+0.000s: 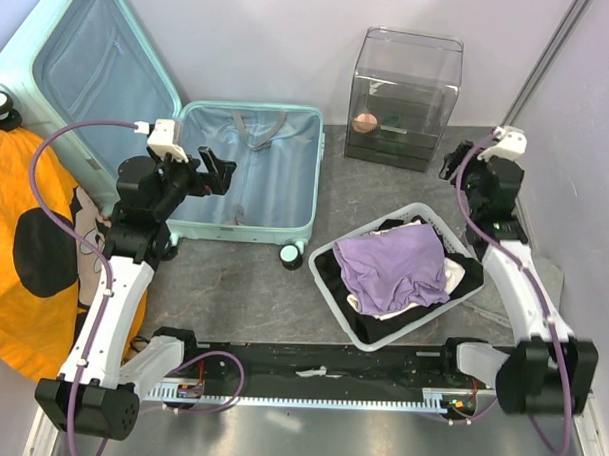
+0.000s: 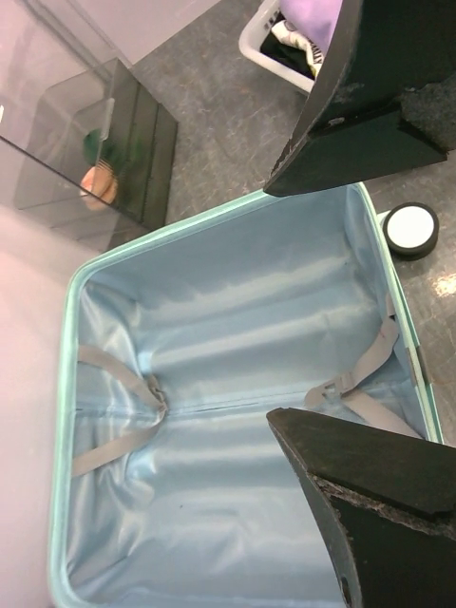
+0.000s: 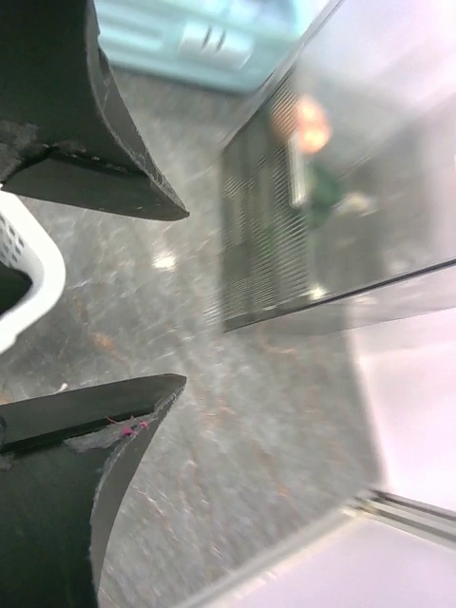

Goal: Open, take out, and arrange the luggage
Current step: Reset both arms

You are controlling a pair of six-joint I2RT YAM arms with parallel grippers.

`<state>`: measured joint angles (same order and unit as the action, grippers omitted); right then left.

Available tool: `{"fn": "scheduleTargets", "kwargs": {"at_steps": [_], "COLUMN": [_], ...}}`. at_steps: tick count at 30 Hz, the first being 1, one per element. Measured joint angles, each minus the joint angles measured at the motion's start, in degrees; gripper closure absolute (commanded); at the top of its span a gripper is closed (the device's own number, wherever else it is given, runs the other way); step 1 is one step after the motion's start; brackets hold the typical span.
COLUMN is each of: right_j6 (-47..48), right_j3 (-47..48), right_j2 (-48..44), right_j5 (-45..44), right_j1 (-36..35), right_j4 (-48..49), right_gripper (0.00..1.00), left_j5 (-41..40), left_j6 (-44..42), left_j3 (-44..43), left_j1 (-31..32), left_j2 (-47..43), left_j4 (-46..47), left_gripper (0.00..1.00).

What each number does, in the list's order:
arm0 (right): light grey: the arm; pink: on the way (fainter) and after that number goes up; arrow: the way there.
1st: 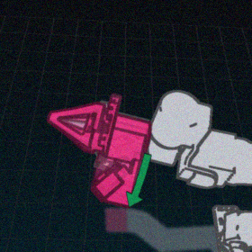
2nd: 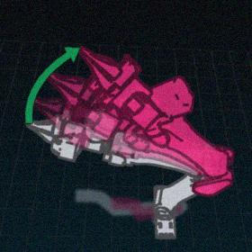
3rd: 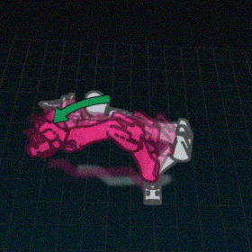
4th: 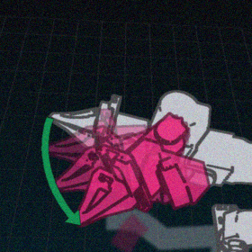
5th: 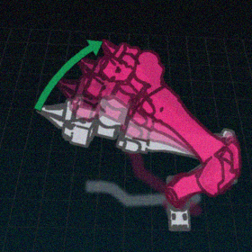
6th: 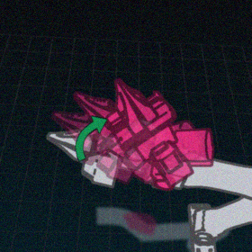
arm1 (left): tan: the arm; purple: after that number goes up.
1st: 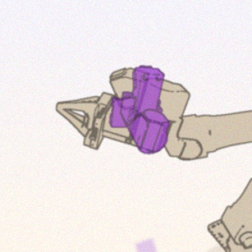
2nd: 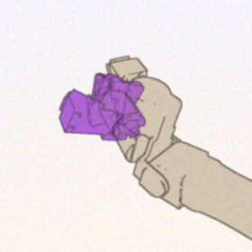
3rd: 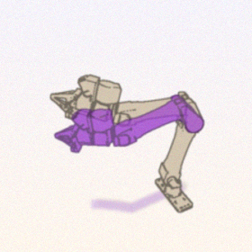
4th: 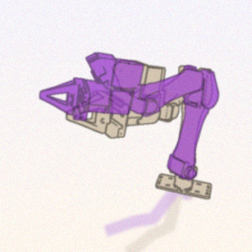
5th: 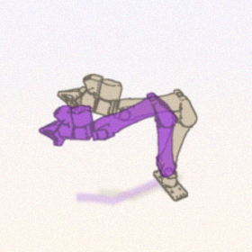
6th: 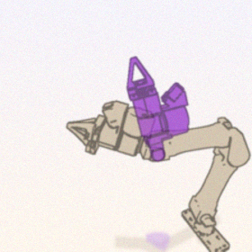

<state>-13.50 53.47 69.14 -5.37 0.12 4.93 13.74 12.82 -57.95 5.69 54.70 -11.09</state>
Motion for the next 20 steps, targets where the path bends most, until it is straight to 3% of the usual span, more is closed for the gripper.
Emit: {"fn": "scheduleTargets", "kwargs": {"at_steps": [7,20], "right_j6": [0.22,1.99], "right_j3": [-14.95,-16.81], "right_j2": [-16.98,-17.49], "right_j5": [-6.49,-8.68], "right_j1": [-0.52,-0.48], "right_j4": [12.96,16.46], "right_gripper": [0.21,0.21], "left_j5": [-1.73,-3.28], "left_j6": [-0.52,-0.94], "left_j3": [-0.09,-0.04], "left_j1": [0.00,0.00], "left_j2": [-3.04,-5.31], "left_j4": [-0.07,0.44], "left_gripper": [0.01,0.01]}}
